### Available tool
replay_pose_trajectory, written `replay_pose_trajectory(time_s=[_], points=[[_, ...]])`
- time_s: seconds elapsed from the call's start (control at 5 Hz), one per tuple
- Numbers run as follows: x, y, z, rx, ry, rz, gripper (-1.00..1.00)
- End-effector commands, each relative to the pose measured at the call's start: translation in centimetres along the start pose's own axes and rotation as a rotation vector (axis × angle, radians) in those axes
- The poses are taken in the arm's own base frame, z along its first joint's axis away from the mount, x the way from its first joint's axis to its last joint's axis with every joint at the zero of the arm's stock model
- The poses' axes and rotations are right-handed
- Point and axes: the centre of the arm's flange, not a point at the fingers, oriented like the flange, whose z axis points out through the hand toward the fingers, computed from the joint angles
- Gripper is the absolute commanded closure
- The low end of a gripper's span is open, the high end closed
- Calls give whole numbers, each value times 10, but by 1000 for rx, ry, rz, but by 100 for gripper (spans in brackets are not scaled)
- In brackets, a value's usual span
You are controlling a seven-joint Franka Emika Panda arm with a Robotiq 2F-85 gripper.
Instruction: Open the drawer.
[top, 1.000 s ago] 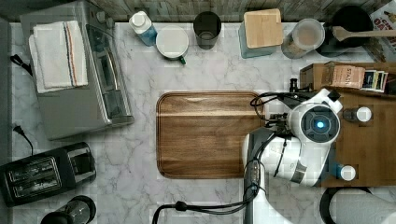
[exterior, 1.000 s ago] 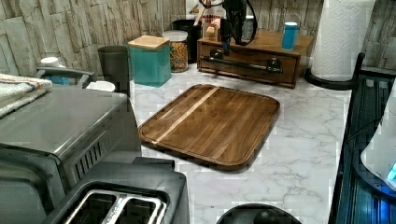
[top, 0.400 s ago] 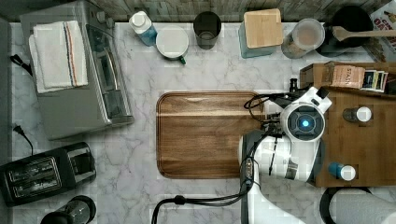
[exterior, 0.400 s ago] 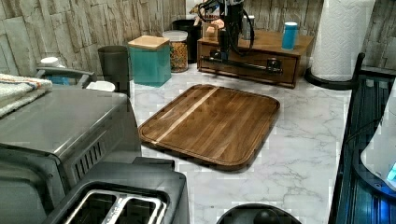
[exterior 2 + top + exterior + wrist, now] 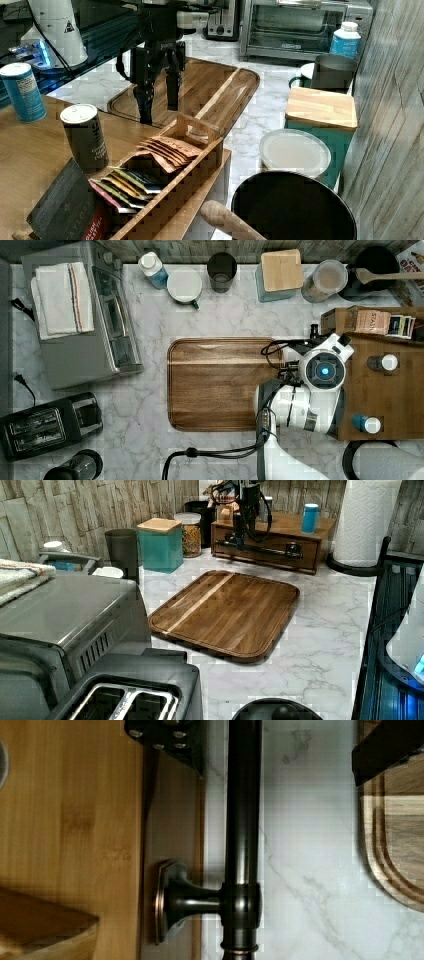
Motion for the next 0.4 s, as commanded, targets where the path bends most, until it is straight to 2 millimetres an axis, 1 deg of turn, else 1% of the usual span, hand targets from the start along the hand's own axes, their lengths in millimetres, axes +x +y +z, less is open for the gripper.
replay_pose_trajectory(time_s=[0.2, 0.4], points=[[-1, -11, 50, -14, -24, 81, -100], [1, -14, 59, -12, -21, 91, -100]])
